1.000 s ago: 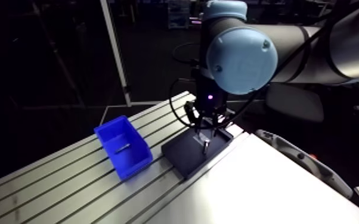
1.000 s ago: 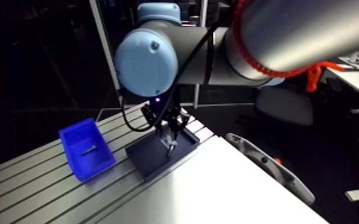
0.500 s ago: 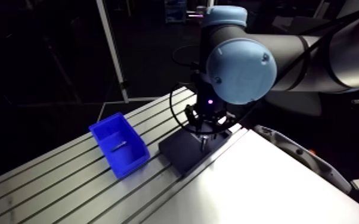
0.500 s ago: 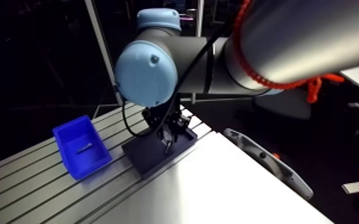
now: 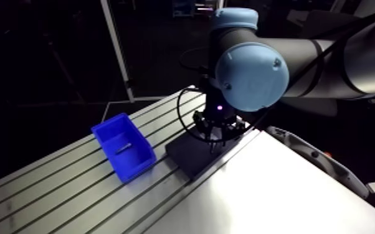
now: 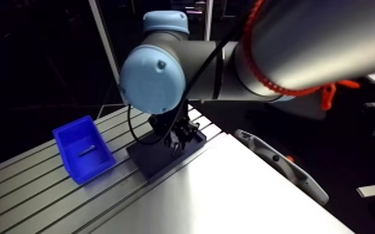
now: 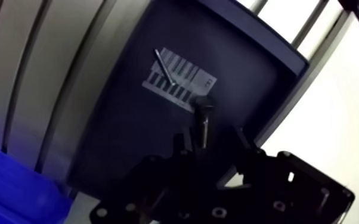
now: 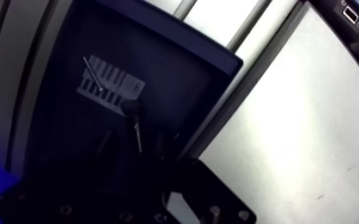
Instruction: Pick up the M10 bolt from the tray and put it into the blue bin.
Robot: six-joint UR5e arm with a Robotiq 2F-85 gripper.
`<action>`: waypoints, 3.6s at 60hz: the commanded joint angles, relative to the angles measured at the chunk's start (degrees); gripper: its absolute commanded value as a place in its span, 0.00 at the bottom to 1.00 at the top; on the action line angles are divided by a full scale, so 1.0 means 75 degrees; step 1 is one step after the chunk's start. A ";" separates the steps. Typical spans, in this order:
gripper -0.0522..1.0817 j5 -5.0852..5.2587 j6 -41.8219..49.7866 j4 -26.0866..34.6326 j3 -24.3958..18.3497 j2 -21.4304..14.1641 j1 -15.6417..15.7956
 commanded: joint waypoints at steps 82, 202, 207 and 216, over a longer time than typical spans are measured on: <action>0.62 -0.0006 -0.0221 -0.0265 -0.0040 0.0376 0.0039; 0.88 -0.0006 -0.0256 -0.0265 -0.0040 0.0295 0.0029; 0.90 -0.0006 -0.0256 -0.0265 -0.0040 0.0272 0.0029; 0.93 -0.0006 -0.0256 -0.0253 -0.0040 0.0270 0.0041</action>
